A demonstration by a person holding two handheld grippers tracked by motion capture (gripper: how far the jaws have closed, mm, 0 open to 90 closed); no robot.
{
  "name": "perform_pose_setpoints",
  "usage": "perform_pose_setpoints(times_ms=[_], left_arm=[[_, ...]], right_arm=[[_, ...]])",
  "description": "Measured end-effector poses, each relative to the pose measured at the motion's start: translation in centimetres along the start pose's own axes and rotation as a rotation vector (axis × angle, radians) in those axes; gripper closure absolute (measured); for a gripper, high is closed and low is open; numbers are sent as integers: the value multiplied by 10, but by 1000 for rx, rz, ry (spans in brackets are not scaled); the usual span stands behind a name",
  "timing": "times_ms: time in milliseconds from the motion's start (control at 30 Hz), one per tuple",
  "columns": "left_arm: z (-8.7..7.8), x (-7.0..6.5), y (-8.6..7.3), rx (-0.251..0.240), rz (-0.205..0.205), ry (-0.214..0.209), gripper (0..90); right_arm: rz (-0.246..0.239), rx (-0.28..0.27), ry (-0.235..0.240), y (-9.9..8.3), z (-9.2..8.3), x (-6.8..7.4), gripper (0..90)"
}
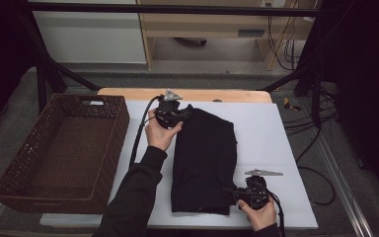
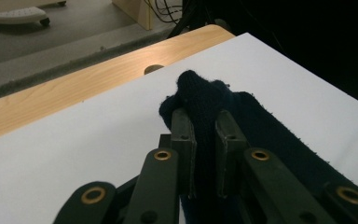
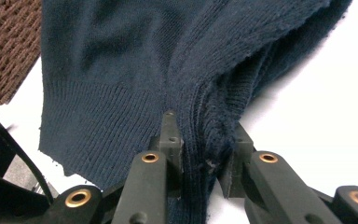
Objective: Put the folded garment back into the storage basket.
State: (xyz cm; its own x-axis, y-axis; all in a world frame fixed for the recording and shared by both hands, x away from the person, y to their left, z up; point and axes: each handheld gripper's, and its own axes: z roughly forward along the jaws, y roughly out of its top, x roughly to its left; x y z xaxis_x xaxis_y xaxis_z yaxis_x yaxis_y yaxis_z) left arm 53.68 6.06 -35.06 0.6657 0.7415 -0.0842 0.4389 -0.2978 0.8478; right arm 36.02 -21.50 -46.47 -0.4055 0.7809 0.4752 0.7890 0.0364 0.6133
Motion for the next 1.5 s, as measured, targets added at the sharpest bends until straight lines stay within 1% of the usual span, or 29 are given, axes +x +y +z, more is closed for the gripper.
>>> perform_pose_setpoints(times_ms=[400,533,600,767,833,933,1100,1133,1200,1400,1433,1467,1500], left_arm=[[-11,-10,14,-11,26,-15,800],[-14,-12,17,-13,33,-14,800],[-17,-13,20,-14,46,-8,800],[-22,-15,23,-18,52,-4,800],[-26,-15,26,-21,59,-1,800],[-30,-15,28,-22,66,2,801],[-39,-13,32,-32,74,12,800],[-40,-13,33,-34,71,7,801],[-43,-12,33,-33,78,18,801],[-51,-8,34,-35,77,24,800],[-55,-5,35,-37,76,29,800],[-55,-5,35,-37,76,29,800],[-60,-4,35,-39,75,33,801]], right_arm=[[-6,-17,2,3,-4,3,750],[-7,-26,6,4,-6,5,750],[-8,-29,10,5,-6,7,750],[-19,-40,17,7,-7,12,750],[-22,-43,19,8,-7,13,750],[-24,-48,23,9,-7,15,750],[-30,-64,38,13,-7,21,750],[-34,-64,41,14,-6,22,750],[-39,-65,44,15,-5,26,749],[-46,-72,57,19,-1,33,750],[-48,-77,62,20,0,36,749],[-48,-77,62,20,0,36,749],[-49,-79,68,21,0,39,749]])
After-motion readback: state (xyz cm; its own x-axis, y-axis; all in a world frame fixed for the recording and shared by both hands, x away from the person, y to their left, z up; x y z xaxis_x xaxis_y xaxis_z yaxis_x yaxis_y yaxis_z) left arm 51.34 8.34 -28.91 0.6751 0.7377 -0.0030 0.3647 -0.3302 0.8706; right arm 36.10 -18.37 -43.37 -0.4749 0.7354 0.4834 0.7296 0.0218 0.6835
